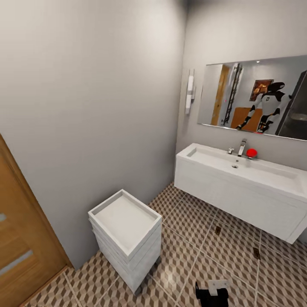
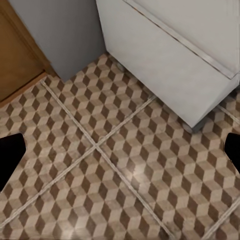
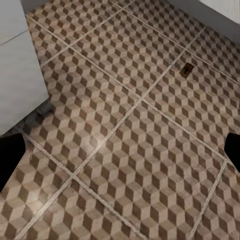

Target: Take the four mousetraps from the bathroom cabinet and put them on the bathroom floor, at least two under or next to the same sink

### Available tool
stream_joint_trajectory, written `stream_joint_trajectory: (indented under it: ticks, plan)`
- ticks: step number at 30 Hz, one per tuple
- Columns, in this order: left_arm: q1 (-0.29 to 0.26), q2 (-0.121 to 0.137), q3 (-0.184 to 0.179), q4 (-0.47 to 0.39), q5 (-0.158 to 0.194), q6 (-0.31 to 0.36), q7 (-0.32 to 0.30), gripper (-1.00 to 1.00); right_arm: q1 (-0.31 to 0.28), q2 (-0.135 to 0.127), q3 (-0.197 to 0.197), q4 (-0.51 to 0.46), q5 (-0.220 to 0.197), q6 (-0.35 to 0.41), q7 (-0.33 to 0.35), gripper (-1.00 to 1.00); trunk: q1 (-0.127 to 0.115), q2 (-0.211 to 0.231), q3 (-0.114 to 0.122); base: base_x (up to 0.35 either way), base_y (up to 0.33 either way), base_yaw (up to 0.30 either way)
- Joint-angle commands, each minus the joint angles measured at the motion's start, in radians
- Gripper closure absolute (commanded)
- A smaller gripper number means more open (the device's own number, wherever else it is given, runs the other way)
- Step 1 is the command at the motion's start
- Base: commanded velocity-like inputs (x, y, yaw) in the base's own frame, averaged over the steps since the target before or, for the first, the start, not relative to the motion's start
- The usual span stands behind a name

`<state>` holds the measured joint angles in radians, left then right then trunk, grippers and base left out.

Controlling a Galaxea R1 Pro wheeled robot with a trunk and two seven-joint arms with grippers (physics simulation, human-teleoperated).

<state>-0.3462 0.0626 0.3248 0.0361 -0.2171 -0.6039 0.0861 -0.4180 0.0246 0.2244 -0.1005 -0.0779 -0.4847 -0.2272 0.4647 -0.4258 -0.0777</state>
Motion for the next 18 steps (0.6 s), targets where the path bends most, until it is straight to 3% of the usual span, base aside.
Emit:
stream_joint_trajectory:
  ticks: [1, 18]
  plan:
    - [-0.002, 0.0, 0.001, 0.004, -0.01, -0.005, 0.009, -1.0, -0.001, 0.0, 0.009, 0.001, -0.008, -0.003, -0.004, -1.0, 0.001, -0.002, -0.002, 0.0, 0.0, 0.26]
    - [-0.002, -0.001, 0.001, 0.004, -0.01, -0.005, 0.009, -1.0, -0.001, 0.001, 0.009, 0.001, -0.008, -0.003, -0.004, -1.0, 0.001, -0.002, -0.002, 0.0, 0.0, 0.26]
